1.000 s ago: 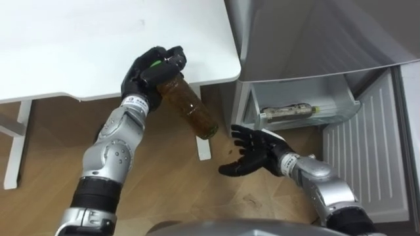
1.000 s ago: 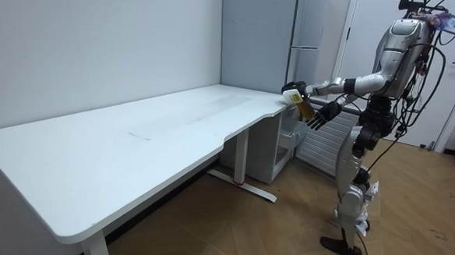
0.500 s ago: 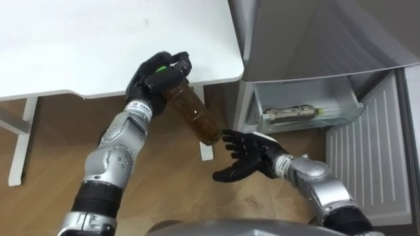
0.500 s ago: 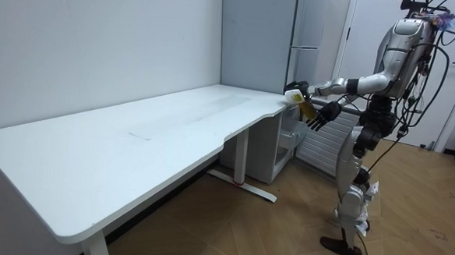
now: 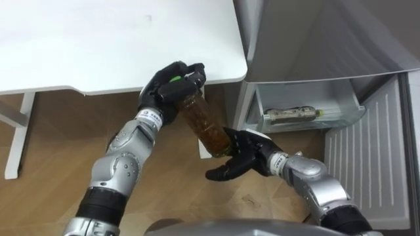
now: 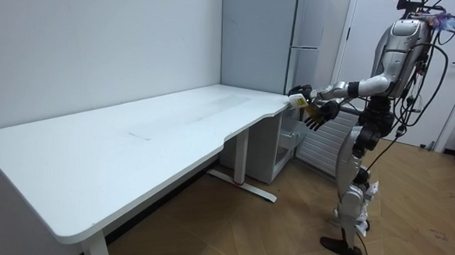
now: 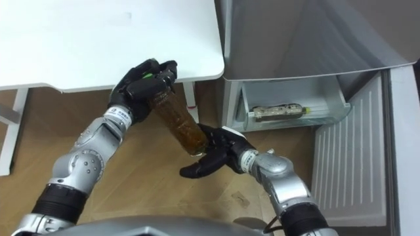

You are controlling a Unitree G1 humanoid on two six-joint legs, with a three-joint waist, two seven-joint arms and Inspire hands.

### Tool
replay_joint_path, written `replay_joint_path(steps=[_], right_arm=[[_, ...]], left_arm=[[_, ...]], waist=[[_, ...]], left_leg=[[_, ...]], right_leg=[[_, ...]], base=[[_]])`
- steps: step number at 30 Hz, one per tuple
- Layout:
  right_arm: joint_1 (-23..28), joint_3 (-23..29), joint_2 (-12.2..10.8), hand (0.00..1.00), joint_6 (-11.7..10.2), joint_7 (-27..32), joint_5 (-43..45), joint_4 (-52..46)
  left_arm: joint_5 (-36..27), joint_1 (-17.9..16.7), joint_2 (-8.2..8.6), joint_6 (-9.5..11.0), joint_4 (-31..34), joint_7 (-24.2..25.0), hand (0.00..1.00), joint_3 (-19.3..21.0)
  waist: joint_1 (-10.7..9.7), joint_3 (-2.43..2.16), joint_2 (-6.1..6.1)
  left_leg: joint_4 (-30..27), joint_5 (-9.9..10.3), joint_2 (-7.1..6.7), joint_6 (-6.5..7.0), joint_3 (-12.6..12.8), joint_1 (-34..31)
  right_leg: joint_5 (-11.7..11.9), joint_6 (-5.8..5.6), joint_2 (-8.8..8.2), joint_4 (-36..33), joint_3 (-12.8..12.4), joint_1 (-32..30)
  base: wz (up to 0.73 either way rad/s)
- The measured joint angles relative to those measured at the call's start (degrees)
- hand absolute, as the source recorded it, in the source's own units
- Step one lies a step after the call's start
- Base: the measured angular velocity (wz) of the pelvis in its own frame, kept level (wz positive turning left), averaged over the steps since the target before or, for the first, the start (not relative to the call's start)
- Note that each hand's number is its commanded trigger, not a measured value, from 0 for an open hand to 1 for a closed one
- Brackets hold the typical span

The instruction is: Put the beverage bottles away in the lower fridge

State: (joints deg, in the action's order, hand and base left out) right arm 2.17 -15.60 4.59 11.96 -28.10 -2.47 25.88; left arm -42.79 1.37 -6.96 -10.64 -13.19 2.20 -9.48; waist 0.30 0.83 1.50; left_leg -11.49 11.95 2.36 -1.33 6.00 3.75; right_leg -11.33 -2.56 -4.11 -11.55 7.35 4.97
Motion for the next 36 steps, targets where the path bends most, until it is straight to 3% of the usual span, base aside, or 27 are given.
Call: replay_joint_path(steps=[21,22,23,36], right_arm=[[-0.02,-1.54,-0.94,0.0,0.02,-0.44,-0.15,-0.06],[-0.04,-1.54,-1.06,0.73,0.02,-0.57,-0.27,-0.06],[-0.09,-1.55,-1.21,1.0,0.02,-0.71,-0.61,-0.1],[-0.72,-3.72,-0.35,1.0,-0.11,-0.53,-4.88,-0.1]], left_arm=[[5.61,-2.55,-0.16,0.02,-0.56,2.21,1.0,-6.6],[5.97,-2.59,-0.16,0.02,-0.61,2.54,1.0,-6.7],[6.71,-2.6,-0.17,0.02,-0.6,3.16,1.0,-7.04],[7.38,-2.91,-0.72,0.02,-0.92,4.85,1.0,-8.81]], waist=[[-0.2,0.14,-0.13],[-0.23,0.15,-0.14],[-0.23,0.15,-0.16],[-1.57,0.16,-0.38]], left_leg=[[-0.31,0.0,0.0,0.0,0.05,-0.18],[-0.31,0.0,0.0,0.0,0.05,-0.21],[-0.31,0.0,0.0,0.0,0.03,-0.34],[-0.3,0.0,0.01,-0.01,0.02,-1.12]], right_leg=[[0.0,0.0,-0.05,0.0,0.14,-0.11],[0.0,0.0,-0.05,0.0,0.16,-0.14],[0.0,0.0,-0.05,0.0,0.19,-0.23],[0.04,0.06,-0.02,0.05,-0.08,-1.05]], base=[[0.0],[0.0],[0.0],[0.0]])
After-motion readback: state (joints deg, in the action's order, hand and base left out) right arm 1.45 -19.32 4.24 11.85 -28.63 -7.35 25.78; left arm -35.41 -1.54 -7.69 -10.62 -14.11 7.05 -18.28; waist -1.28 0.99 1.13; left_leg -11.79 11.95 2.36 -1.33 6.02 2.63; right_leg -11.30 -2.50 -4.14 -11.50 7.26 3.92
